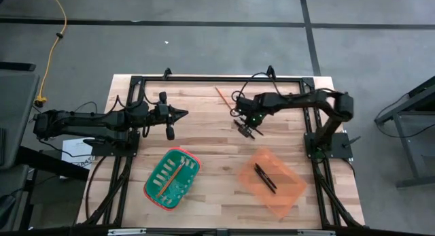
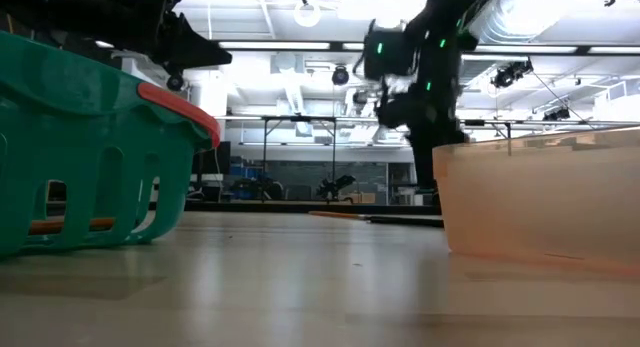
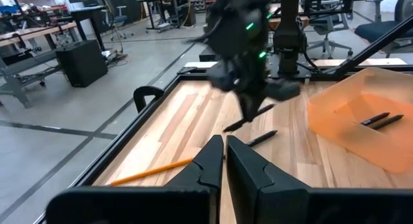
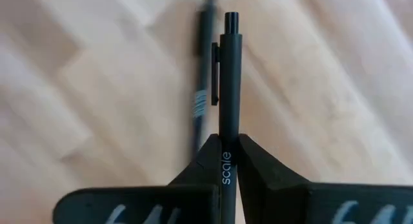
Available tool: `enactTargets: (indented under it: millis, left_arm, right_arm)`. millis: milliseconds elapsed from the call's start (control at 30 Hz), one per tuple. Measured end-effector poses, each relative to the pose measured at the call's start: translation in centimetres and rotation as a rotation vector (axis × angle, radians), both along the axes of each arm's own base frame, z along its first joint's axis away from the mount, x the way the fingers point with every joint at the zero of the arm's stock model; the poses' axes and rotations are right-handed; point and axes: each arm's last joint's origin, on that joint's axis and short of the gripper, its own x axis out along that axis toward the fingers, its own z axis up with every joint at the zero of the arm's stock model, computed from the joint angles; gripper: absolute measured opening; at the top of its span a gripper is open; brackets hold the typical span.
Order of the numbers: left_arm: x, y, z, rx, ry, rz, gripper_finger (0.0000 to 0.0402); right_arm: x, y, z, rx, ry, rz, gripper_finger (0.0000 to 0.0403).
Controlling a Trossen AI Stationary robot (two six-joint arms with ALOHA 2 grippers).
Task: Sort pens & pencils
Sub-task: Put the black pen into the orange bin
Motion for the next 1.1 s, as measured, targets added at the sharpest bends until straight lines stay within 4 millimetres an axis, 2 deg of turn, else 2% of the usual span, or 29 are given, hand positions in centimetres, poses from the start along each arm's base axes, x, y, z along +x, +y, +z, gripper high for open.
enactTargets:
  millis: [267,500,767,933,1100]
  left_arm:
    - [0.0,0.0,0.0,0.0,0.0,0.0,0.001]
    - [0.0,0.0,0.0,-0.001,-0.001,0.0,0.001]
    - [0.0,0.0,0.0,0.0,-0.003,0.0,0.001]
    - [0.0,0.0,0.2,0.004,-0.02,0.0,0.001]
    - [0.0,0.0,0.2,0.004,-0.024,0.0,0.001]
  right_arm:
    - [-2.0,5.4,5.8,0.082,-0.162,-0.069,0.0005]
    - [-3.4,11.2,7.8,0.171,-0.207,-0.072,0.0005]
    - [-6.1,17.5,6.9,0.211,-0.07,-0.096,0.0005]
    - [-8.5,20.0,4.1,0.201,0.022,-0.189,0.0005]
    - [-10.1,20.8,0.7,0.204,0.051,-0.237,0.0005]
